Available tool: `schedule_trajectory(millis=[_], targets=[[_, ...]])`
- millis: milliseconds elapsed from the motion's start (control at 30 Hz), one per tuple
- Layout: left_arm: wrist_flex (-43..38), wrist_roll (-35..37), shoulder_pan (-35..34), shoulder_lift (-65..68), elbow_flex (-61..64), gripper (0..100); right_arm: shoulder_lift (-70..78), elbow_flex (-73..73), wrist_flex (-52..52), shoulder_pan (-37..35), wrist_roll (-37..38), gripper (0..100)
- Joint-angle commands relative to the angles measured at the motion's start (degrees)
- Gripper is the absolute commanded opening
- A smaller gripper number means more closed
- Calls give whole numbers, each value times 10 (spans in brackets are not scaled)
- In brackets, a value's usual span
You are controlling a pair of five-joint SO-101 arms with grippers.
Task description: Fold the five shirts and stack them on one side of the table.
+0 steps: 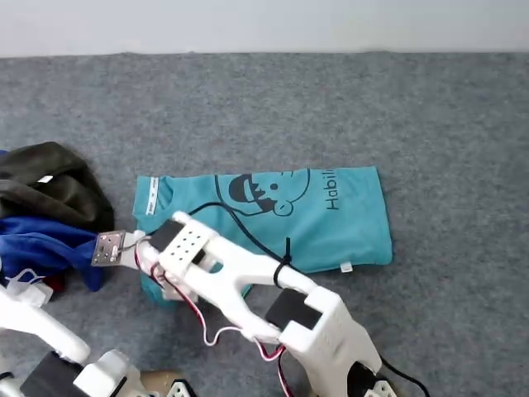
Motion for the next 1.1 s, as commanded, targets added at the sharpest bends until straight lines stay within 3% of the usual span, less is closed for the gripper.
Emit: schedule_trajectory(millis=[0,400,667,900,1067], targets=[[-10,-6,1,-2,-22,14,-20,-75,23,40,33,9],[-10,-6,2,-1,-22,14,65,-228,22,140,54,17],[-10,-6,2,-1,-22,14,111,-288,25,176,51,230],[-10,-6,2,-1,-21,14,107,-295,25,226,51,223],[-9,-5,24,-1,-20,14,79,-338,86,199,52,35]])
